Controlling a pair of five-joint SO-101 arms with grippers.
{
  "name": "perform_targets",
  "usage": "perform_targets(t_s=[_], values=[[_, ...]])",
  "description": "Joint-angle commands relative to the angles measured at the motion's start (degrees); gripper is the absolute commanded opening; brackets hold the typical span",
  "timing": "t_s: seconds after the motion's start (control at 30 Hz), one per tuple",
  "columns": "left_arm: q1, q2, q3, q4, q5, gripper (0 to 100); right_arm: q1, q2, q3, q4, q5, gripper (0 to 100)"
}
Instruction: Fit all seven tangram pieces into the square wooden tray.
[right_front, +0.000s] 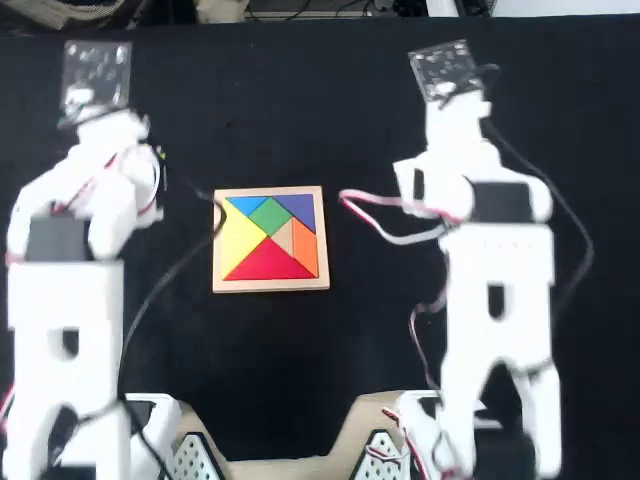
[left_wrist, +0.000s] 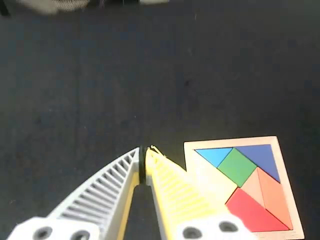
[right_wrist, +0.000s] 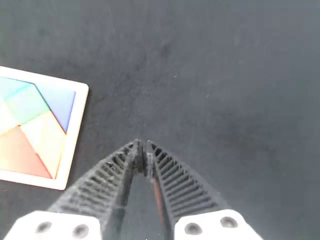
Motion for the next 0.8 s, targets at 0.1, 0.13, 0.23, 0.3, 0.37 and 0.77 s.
perform_targets(t_s=[0.1,0.13,0.23,0.3,0.37,0.77], values=[[-0.48,-23.91,8.13,-3.60,-0.26,3,0.70,-19.12,-3.30,1.85,-0.44,1.1],[-0.57,-26.37,9.89,-5.27,-0.26,3,0.70,-20.97,-3.30,1.76,-0.44,1.1],[-1.63,-32.53,14.99,-8.53,-0.97,3,0.70,-24.92,-3.21,1.85,-0.44,1.1],[-2.15,-36.66,17.27,-9.49,-0.62,3,0.97,-27.21,-2.33,1.76,-0.44,1.1],[-2.24,-41.23,18.42,-9.32,-0.62,3,0.97,-30.20,-1.10,1.67,-0.62,1.1],[-2.07,-63.21,25.71,-10.11,-0.88,3,0.97,-61.93,23.52,-11.16,-0.44,1.1]])
